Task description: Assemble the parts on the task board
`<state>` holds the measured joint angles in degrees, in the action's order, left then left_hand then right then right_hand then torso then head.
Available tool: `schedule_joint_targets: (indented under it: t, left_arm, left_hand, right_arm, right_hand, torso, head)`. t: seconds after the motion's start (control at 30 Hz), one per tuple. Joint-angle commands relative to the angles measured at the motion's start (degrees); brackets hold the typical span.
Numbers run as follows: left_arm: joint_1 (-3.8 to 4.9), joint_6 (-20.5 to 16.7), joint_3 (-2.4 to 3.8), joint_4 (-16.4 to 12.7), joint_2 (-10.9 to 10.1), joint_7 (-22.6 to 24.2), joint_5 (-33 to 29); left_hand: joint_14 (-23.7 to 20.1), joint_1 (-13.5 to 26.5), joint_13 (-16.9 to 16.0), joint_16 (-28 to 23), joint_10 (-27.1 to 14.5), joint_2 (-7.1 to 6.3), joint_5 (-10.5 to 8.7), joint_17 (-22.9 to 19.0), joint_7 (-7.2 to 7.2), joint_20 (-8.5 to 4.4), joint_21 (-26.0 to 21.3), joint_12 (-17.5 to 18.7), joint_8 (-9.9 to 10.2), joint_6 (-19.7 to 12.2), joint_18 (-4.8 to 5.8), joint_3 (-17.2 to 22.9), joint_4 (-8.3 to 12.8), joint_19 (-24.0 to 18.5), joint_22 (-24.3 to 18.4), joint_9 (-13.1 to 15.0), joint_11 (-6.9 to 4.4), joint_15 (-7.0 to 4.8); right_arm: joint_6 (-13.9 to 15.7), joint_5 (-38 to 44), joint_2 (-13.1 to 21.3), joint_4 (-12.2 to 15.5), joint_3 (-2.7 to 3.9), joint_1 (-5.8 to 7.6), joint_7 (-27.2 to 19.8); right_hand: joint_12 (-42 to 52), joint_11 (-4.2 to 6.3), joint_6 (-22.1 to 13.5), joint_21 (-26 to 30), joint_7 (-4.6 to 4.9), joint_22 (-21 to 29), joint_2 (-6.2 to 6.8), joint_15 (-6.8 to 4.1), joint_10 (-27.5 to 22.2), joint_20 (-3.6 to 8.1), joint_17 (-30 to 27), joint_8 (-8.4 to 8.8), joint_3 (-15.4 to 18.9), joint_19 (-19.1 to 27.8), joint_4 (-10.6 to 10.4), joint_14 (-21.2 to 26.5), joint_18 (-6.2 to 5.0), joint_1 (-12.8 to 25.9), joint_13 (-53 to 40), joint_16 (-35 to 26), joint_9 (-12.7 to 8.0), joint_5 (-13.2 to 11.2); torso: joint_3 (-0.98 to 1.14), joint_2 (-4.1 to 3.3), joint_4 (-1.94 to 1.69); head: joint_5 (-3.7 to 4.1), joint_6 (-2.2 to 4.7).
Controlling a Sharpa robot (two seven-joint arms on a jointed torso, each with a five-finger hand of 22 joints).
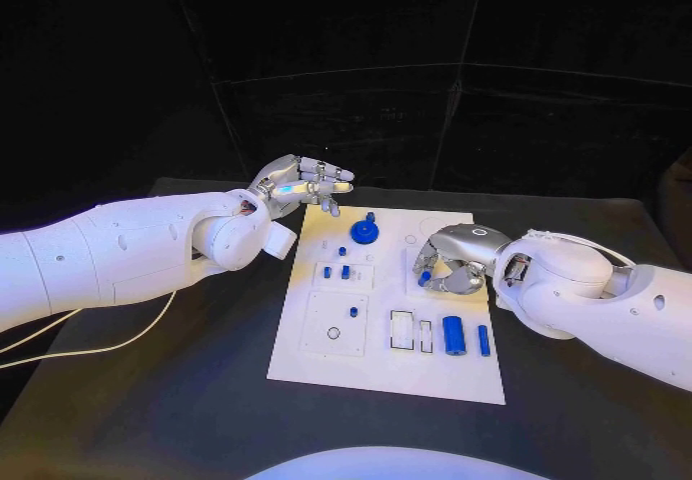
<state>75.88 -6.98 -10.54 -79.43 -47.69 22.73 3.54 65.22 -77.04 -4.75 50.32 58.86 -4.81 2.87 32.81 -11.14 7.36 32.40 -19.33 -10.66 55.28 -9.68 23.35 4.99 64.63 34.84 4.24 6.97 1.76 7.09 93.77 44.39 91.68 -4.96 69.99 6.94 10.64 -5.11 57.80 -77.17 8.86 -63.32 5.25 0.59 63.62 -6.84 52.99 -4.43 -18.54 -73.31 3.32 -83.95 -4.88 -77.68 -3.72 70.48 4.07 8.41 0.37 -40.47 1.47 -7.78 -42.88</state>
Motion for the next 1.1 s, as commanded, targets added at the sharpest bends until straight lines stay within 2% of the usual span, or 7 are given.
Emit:
schedule_joint_targets:
  t: [0.03, 0.2, 0.6, 0.73, 0.97, 1.03, 1.1]
  left_arm:
    - [0.09, 0.7, 0.04, 0.0, 0.0, 0.2, -0.2]
    - [0.09, 0.8, 0.04, 0.1, 0.0, 0.2, -0.2]
    - [0.09, 0.9, 0.04, 0.2, -0.3, 0.0, -0.2]
    - [0.1, 0.9, 0.04, 0.1, -0.3, 0.0, -0.1]
    - [0.09, 1.0, 0.04, 0.2, -0.3, 0.0, -0.1]
    - [0.09, 1.0, 0.04, 0.2, -0.3, 0.0, -0.1]
    - [0.09, 1.0, 0.04, 0.2, -0.3, 0.0, -0.1]
  left_hand:
    - [-0.2, -0.1, 0.1, -0.3, -0.6, 0.44, -0.11, -0.1, -0.16, -0.08, -0.3, -0.3, 0.3, -0.2, -0.78, -0.3, 0.1, -0.4, -0.1, -0.1, -0.02, 0.06]
    - [-0.2, -0.1, 0.1, -0.3, -0.6, 0.44, -0.11, -0.1, -0.16, -0.08, -0.3, -0.3, 0.3, -0.2, -0.78, -0.3, 0.1, -0.4, -0.1, -0.1, -0.02, 0.06]
    - [-0.2, -0.1, 0.1, -0.3, -0.6, 0.5, -0.11, -0.2, -0.14, -0.08, -0.3, -0.3, 0.3, -0.2, -0.79, -0.3, 0.1, -0.4, -0.2, -0.1, -0.03, 0.05]
    - [-0.2, -0.1, 0.1, -0.3, -0.6, 0.5, -0.11, -0.2, -0.14, -0.08, -0.3, -0.3, 0.3, -0.2, -0.79, -0.3, 0.1, -0.4, -0.2, -0.1, -0.03, 0.05]
    - [-0.2, -0.1, 0.1, -0.3, -0.6, 0.5, -0.11, -0.2, -0.14, -0.08, -0.3, -0.3, 0.3, -0.2, -0.79, -0.3, 0.1, -0.4, -0.2, -0.1, -0.03, 0.05]
    - [-0.2, -0.1, 0.1, -0.3, -0.6, 0.5, -0.11, -0.2, -0.14, -0.08, -0.3, -0.3, 0.3, -0.2, -0.79, -0.3, 0.1, -0.4, -0.2, -0.1, -0.03, 0.05]
    - [-0.2, -0.1, 0.1, -0.3, -0.6, 0.5, -0.11, -0.2, -0.14, -0.08, -0.3, -0.3, 0.3, -0.2, -0.79, -0.3, 0.1, -0.4, -0.2, -0.1, -0.03, 0.05]
  right_arm:
    - [-2.6, 0.3, -0.1, -0.2, 0.0, 0.08, -0.5]
    - [-1.8, 0.5, -0.3, -0.3, 0.0, 0.05, -0.5]
    - [2.5, 2.2, -0.5, -0.7, 0.0, -0.06, -0.5]
    - [5.3, 2.2, 0.2, 0.6, 0.0, -0.08, -1.1]
    - [8.3, -0.7, 2.7, 4.3, 0.07, -0.03, -1.5]
    - [8.9, -1.5, 3.5, 5.6, 0.23, 0.04, -1.5]
    - [9.2, -2.4, 4.1, 7.0, 0.81, 0.12, -1.5]
  right_hand:
    - [-0.2, 0.0, 0.7, -0.3, 0.16, -0.1, -0.64, -0.29, 0.9, 0.23, 0.1, -0.29, -0.6, -0.4, 0.0, -0.1, -0.69, -0.1, 0.1, 0.3, 0.1, 0.3]
    - [-0.7, 0.03, 1.9, -0.6, 0.33, -0.7, -1.14, -0.39, 2.3, 0.32, 0.7, -0.54, -2.2, -0.9, 0.4, -0.3, -0.57, -1.0, 0.0, 0.7, 0.2, -0.4]
    - [-1.8, 0.18, 3.9, -1.6, 0.53, -2.2, -3.0, -0.54, 5.1, 0.62, 1.5, -0.65, -8.0, -1.6, 3.0, -0.4, -0.31, -4.4, -0.1, 1.5, 0.1, -2.4]
    - [-2.0, 0.31, 4.4, -1.9, 0.42, -2.8, -2.96, -0.6, 5.8, 0.66, 1.8, -0.71, -8.9, -1.9, 3.2, -0.5, -0.22, -4.1, -0.2, 1.8, 0.1, -2.5]
    - [-2.3, 0.3, 4.5, -2.0, 0.43, -2.9, -2.57, -0.61, 5.9, 0.68, 1.8, -0.57, -9.2, -1.9, 3.3, -0.5, -0.2, -3.7, -0.2, 1.9, 0.1, -2.6]
    - [-2.4, 0.27, 4.4, -2.0, 0.46, -2.9, -2.43, -0.59, 5.8, 0.67, 1.8, -0.49, -9.3, -1.9, 3.3, -0.5, -0.19, -3.6, -0.2, 1.9, 0.0, -2.6]
    - [-2.5, 0.25, 4.4, -2.0, 0.47, -3.0, -2.33, -0.58, 5.8, 0.66, 1.9, -0.44, -9.3, -1.9, 3.3, -0.5, -0.19, -3.4, -0.2, 1.9, 0.0, -2.6]
  torso:
    - [0.01, 0.05, 0.03]
    - [0.01, 0.05, 0.01]
    - [-0.04, 0.07, -0.06]
    - [-0.01, 0.13, 0.12]
    - [-0.06, 0.17, 0.03]
    - [-0.07, 0.19, -0.03]
    - [-0.06, 0.14, -0.06]
  head:
    - [0.12, -0.1]
    - [0.13, -0.12]
    - [0.01, -0.41]
    - [-0.1, -0.4]
    - [0.03, -0.29]
    - [0.01, -0.28]
    - [-0.04, -0.22]
